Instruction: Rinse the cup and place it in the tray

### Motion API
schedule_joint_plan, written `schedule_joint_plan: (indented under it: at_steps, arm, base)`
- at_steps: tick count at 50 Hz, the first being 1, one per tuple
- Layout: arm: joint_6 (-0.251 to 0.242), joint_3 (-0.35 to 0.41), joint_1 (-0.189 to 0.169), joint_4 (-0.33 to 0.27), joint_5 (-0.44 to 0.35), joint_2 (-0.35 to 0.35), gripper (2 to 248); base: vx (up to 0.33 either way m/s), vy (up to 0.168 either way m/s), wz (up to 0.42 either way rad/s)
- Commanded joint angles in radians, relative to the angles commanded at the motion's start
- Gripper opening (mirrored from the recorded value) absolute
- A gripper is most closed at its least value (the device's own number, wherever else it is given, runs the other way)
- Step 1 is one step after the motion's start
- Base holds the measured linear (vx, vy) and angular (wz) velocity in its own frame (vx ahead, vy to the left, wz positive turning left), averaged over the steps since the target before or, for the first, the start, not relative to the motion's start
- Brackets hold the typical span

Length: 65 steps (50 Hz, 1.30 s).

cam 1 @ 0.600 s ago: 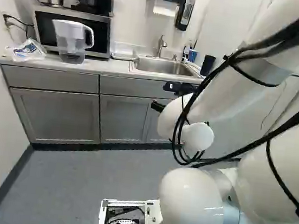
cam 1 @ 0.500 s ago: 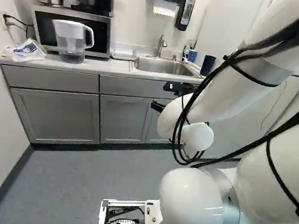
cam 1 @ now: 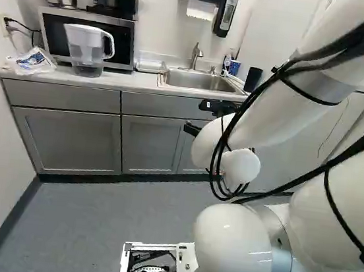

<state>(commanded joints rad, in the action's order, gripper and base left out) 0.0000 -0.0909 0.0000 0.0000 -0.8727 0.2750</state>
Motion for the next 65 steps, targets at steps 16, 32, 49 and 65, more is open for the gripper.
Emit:
schedule_joint_plan:
  at_steps: [16,32,49,65]
  arm:
    - [0.000,-0.053,0.000,0.000,0.000,-0.027,247]
    - [0.000,-0.110,0.003,0.000,0.000,-0.047,247]
    - [0.000,-0.146,0.003,0.000,0.029,-0.039,247]
    - [0.000,-0.177,0.003,0.000,0.068,-0.029,247]
  base:
    - [0.000,0.000,0.000]
    - [0.000,0.000,0.000]
    - [0.000,0.000,0.000]
    - [0.000,0.000,0.000]
